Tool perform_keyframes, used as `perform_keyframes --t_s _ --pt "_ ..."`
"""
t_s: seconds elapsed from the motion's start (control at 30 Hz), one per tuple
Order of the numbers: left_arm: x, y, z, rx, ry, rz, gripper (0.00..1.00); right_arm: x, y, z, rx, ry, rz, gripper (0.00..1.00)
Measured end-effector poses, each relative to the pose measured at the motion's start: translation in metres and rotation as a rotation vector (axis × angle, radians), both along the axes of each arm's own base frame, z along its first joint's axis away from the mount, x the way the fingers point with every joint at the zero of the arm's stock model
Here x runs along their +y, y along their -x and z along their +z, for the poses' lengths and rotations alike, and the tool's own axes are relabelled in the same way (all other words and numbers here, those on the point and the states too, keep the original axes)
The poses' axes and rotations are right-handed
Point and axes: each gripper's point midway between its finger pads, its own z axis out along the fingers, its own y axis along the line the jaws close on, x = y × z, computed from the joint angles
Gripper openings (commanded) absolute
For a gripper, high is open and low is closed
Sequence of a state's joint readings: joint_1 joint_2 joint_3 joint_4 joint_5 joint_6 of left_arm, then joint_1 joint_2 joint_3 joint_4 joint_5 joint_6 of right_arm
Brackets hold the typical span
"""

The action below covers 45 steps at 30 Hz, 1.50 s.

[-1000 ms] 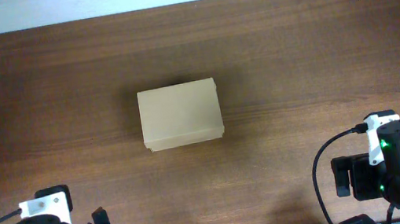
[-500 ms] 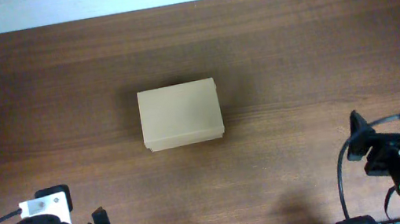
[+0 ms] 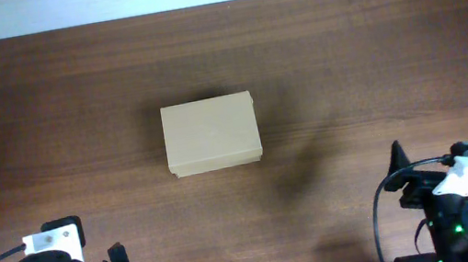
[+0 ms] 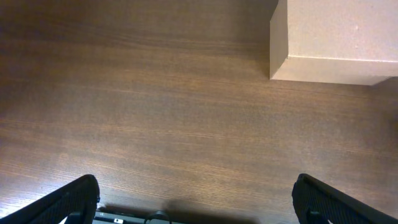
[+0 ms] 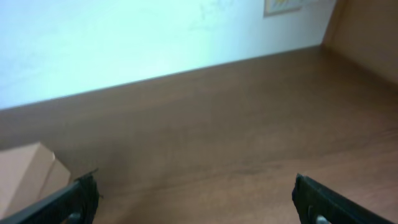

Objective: Pack container

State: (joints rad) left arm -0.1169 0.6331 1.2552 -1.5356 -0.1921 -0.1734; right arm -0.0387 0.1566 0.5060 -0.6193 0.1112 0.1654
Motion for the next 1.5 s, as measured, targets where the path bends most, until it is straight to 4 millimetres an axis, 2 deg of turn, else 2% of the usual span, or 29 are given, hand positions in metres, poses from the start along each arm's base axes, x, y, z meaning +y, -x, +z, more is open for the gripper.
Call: perform_keyframes --t_s 0.13,0.47,0.7,1.5 --pt "0.000 0.000 0.000 0.001 0.000 0.000 1.00 0.003 -0.003 -0.027 0.014 -0.004 0.015 0.99" --pt "0.000 0.000 0.000 0.002 0.000 0.000 1.00 0.009 -0.018 -0.076 0.006 -0.016 0.056 0.99" --pt "0.000 0.000 0.000 0.001 0.000 0.000 1.00 0.010 -0.021 -0.100 0.044 -0.021 0.062 0.99" --pt "0.000 0.000 0.000 0.002 0.000 0.000 1.00 0.010 -0.022 -0.098 0.037 -0.020 0.063 0.99"
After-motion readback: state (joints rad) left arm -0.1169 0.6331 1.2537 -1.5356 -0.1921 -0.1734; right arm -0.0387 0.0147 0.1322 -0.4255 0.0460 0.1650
